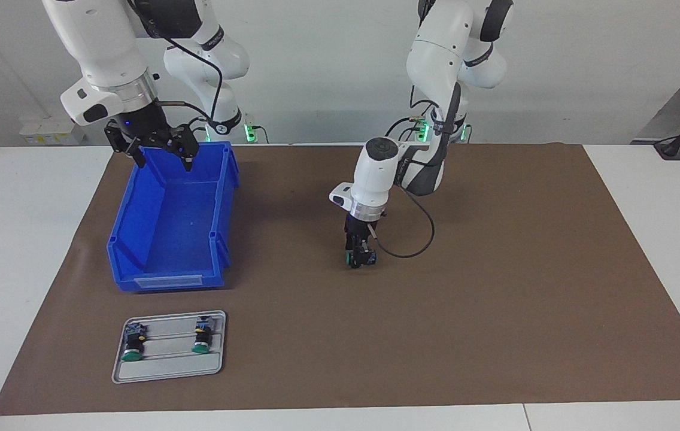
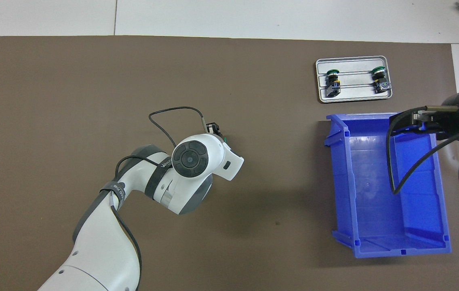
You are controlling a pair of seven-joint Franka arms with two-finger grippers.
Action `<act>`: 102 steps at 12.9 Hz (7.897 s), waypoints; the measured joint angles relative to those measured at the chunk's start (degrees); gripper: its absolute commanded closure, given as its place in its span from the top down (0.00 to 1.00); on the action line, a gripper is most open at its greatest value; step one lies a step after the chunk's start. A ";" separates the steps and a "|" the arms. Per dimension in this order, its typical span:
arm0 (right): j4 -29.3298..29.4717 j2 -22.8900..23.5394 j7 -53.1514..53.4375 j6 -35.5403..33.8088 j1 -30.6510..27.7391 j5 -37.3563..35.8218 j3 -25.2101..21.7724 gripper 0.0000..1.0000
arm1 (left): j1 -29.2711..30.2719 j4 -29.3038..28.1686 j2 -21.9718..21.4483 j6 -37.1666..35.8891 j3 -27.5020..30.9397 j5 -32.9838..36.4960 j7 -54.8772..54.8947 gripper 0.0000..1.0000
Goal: Place and press button with both arms
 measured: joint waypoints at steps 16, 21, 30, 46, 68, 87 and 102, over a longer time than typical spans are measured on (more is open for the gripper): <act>0.00 0.00 0.00 0.00 0.00 0.00 0.00 1.00 | 10.27 4.85 -1.64 -5.81 0.66 -0.24 -2.57 0.21; 0.00 0.00 0.00 0.00 0.00 0.00 0.00 1.00 | 16.29 5.51 -6.91 -11.49 0.55 -0.24 -2.39 0.22; 0.00 0.00 0.00 0.00 0.00 0.00 0.00 1.00 | 26.98 6.01 -8.34 -17.69 0.16 -9.79 10.77 0.34; 0.00 0.00 0.00 0.00 0.00 0.00 0.00 1.00 | 37.35 -8.30 -15.68 -25.92 -0.61 -60.37 53.74 0.07; 0.00 0.00 0.00 0.00 0.00 0.00 0.00 1.00 | 24.36 -17.66 -12.62 -26.11 -1.24 -107.74 88.17 0.01; 0.00 0.00 0.00 0.00 0.00 0.00 0.00 1.00 | 25.43 -20.20 -1.56 -43.49 -0.43 -117.46 108.37 0.09; 0.00 0.00 0.00 0.00 0.00 0.00 0.00 1.00 | 24.94 -22.93 -2.83 -43.89 -0.76 -117.56 111.66 0.81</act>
